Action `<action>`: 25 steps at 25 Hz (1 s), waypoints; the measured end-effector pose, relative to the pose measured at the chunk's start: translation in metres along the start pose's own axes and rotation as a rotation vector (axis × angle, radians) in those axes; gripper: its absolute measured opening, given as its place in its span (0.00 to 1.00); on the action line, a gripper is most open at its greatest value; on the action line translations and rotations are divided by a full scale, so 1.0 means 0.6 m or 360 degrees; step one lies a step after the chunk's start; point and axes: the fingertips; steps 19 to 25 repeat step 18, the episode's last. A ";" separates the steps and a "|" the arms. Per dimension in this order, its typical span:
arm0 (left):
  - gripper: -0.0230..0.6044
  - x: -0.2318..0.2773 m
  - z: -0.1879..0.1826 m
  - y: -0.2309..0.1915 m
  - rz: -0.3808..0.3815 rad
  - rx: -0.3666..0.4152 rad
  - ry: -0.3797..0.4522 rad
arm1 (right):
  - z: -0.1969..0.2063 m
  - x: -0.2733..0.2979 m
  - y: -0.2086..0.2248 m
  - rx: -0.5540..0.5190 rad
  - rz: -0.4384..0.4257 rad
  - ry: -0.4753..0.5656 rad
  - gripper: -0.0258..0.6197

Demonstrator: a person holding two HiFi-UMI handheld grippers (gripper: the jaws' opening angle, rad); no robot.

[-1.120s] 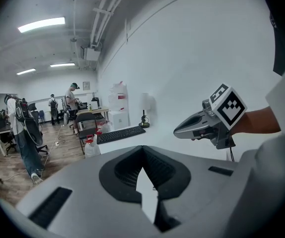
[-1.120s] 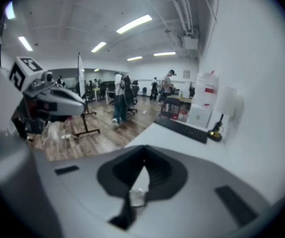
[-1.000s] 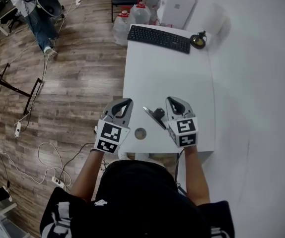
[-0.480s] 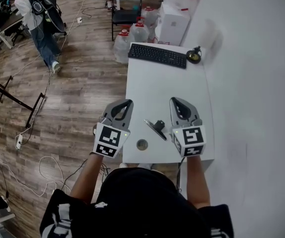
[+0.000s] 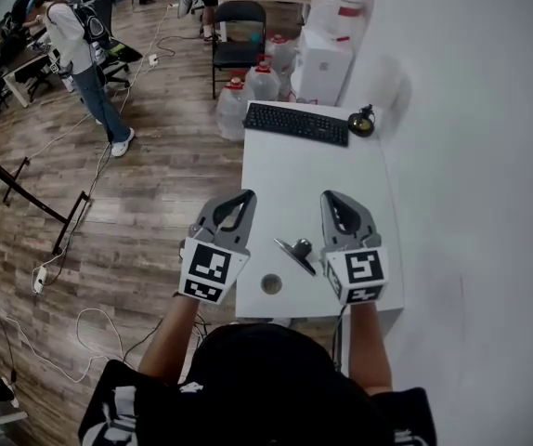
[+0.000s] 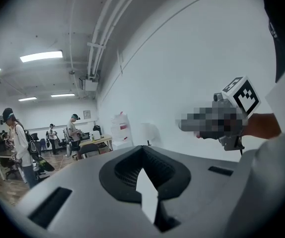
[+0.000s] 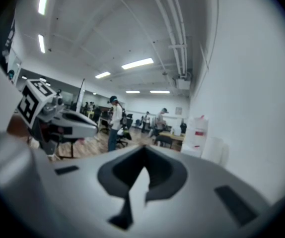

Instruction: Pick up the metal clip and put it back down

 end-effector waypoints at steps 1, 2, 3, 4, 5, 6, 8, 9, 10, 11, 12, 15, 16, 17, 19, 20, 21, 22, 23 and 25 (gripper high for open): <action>0.08 -0.001 -0.001 0.001 0.0000 0.0002 0.0005 | 0.001 -0.001 0.000 0.0003 0.0000 0.0002 0.09; 0.08 -0.002 -0.002 0.002 0.0000 0.0002 0.0007 | 0.002 -0.002 -0.001 0.0007 0.0000 0.0005 0.09; 0.08 -0.004 -0.001 0.002 -0.0001 0.0001 0.0008 | 0.002 -0.002 -0.002 0.0010 0.0001 0.0007 0.09; 0.08 -0.007 0.001 0.002 -0.0003 -0.0001 0.0006 | 0.002 -0.003 -0.003 0.0011 0.0003 0.0010 0.09; 0.08 -0.010 0.002 0.000 -0.0008 -0.0006 0.0005 | 0.001 -0.004 -0.005 0.0010 0.0007 0.0013 0.09; 0.08 -0.012 0.002 -0.001 -0.0012 -0.0012 0.0005 | -0.001 -0.004 -0.006 0.0007 0.0010 0.0015 0.09; 0.08 -0.015 0.001 -0.004 -0.0014 -0.0018 0.0006 | -0.004 -0.003 -0.007 0.0002 0.0016 0.0015 0.09; 0.08 -0.014 0.001 -0.004 -0.0012 -0.0015 0.0007 | -0.004 -0.002 -0.007 0.0000 0.0016 0.0014 0.09; 0.08 -0.014 0.000 -0.004 -0.0011 -0.0011 0.0007 | -0.004 -0.001 -0.007 -0.0002 0.0014 0.0010 0.09; 0.08 -0.013 0.001 -0.003 -0.0010 -0.0009 0.0008 | -0.003 0.000 -0.008 -0.0003 0.0012 0.0006 0.09; 0.08 -0.013 0.001 -0.003 -0.0010 -0.0010 0.0009 | -0.002 0.001 -0.009 -0.0004 0.0011 0.0003 0.09; 0.08 -0.017 0.001 -0.004 -0.0011 -0.0013 0.0016 | -0.002 -0.001 -0.014 -0.0002 0.0007 0.0001 0.09; 0.08 -0.018 0.000 -0.004 -0.0011 -0.0013 0.0017 | -0.002 -0.001 -0.016 -0.0002 0.0006 0.0002 0.09; 0.08 -0.019 -0.001 -0.004 -0.0011 -0.0013 0.0019 | -0.003 -0.002 -0.017 -0.0001 0.0005 0.0002 0.09; 0.08 -0.020 -0.002 -0.004 -0.0010 -0.0013 0.0020 | -0.004 -0.003 -0.019 -0.0001 0.0004 0.0003 0.09; 0.08 -0.020 -0.002 -0.004 -0.0010 -0.0013 0.0020 | -0.004 -0.003 -0.019 -0.0001 0.0004 0.0003 0.09; 0.08 -0.020 -0.002 -0.004 -0.0010 -0.0013 0.0020 | -0.004 -0.003 -0.019 -0.0001 0.0004 0.0003 0.09; 0.08 -0.020 -0.002 -0.004 -0.0010 -0.0013 0.0020 | -0.004 -0.003 -0.019 -0.0001 0.0004 0.0003 0.09; 0.08 -0.020 -0.002 -0.004 -0.0010 -0.0013 0.0020 | -0.004 -0.003 -0.019 -0.0001 0.0004 0.0003 0.09; 0.08 -0.020 -0.002 -0.004 -0.0010 -0.0013 0.0020 | -0.004 -0.003 -0.019 -0.0001 0.0004 0.0003 0.09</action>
Point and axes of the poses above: the fingertips, and each gripper's own axes: x forward along the fingers, y to its right, z out of its underside, and after that the axes turned 5 degrees about x, right-handed
